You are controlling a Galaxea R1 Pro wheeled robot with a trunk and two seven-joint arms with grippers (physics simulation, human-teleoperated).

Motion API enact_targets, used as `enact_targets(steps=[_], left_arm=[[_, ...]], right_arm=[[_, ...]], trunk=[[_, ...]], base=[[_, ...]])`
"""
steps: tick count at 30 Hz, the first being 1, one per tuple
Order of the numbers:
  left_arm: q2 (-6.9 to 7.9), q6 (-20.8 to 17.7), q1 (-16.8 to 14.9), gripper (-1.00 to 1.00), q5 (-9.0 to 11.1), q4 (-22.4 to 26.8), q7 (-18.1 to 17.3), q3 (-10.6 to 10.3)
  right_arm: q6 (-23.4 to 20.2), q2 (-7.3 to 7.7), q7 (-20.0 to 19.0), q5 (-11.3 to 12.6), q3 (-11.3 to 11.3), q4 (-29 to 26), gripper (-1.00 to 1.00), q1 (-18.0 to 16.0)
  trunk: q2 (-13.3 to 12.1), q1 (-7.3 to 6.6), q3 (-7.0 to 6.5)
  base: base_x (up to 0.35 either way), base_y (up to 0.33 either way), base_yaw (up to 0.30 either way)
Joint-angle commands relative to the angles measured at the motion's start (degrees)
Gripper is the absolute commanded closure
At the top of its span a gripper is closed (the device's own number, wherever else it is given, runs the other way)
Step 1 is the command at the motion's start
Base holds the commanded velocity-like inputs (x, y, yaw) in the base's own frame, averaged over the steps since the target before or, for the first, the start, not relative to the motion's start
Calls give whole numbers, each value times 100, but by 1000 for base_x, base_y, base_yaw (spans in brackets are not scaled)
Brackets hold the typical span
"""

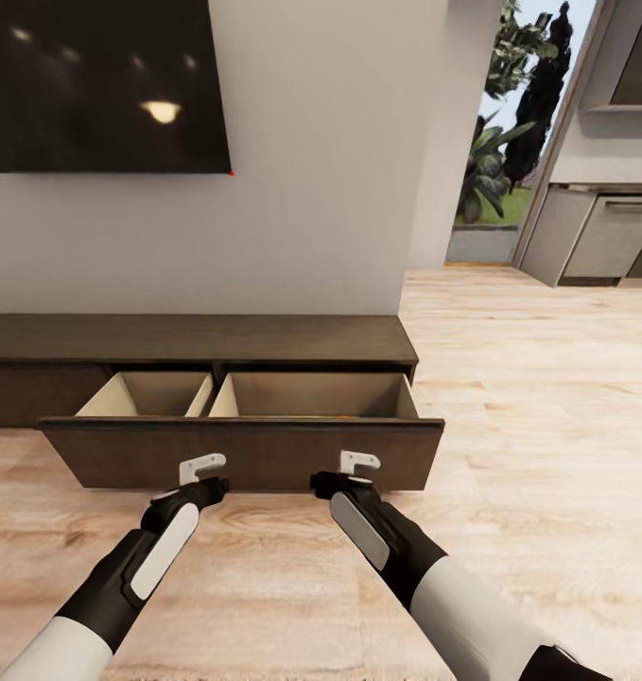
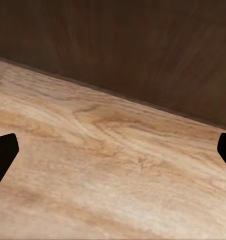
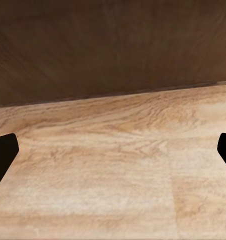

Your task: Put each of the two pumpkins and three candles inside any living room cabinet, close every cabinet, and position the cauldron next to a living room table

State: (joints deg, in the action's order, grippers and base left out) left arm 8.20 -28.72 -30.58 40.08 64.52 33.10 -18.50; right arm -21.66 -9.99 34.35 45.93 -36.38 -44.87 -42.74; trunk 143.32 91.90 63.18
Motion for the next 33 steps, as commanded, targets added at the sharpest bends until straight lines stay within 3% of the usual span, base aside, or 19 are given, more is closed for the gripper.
enact_targets(steps=[1, 7, 9, 11, 13, 19, 21, 22, 26, 33], left_arm=[[7, 6, -4, -100, 46, 3, 57, -21], [19, 195, -1, -100, 6, -31, 57, -87], [27, 342, -1, -100, 0, -103, 57, -253], [42, 672, -1, -100, -8, -228, 57, -549], [52, 914, 0, -100, -5, -285, 52, -693], [65, 1096, 0, -100, -1, -330, 48, -787], [66, 1105, 0, -100, -5, -353, 48, -791], [67, 1109, 0, -100, -7, -369, 48, -793], [73, 1113, 0, -100, -47, -384, 48, -795], [131, 1152, 0, -100, -249, -346, 32, -817]], right_arm=[[53, 4, 38, 31, -69, 5, -100, -6], [648, -1, 35, 33, -669, 84, -100, -6], [843, 2, 35, 37, -796, 96, -100, -6], [1088, 40, 36, 39, -951, 105, -100, -6], [1300, 71, 36, 44, -1045, 128, -100, -6], [1776, 99, 35, 1, -1118, 440, -100, -6], [1908, 101, 36, -134, -1120, 500, -100, -4], [2051, 100, 36, -375, -1119, 567, -100, -1], [2521, 95, 38, -960, -1113, 737, -100, 2], [2905, 93, 33, -1209, -1109, 1034, -100, 3]], trunk=[[4, 1, 28], [12, 16, 161], [15, 22, 206], [18, 27, 250], [20, 32, 294], [28, 47, 427], [31, 53, 471], [32, 55, 494], [38, 65, 582], [47, 84, 737]], base=[[0, 0, 0], [0, 0, 0], [0, 0, 0], [0, 0, 0], [0, 0, 0], [0, 0, 0], [0, 0, 0], [0, 0, 0], [0, 0, 0], [0, 0, 0]])
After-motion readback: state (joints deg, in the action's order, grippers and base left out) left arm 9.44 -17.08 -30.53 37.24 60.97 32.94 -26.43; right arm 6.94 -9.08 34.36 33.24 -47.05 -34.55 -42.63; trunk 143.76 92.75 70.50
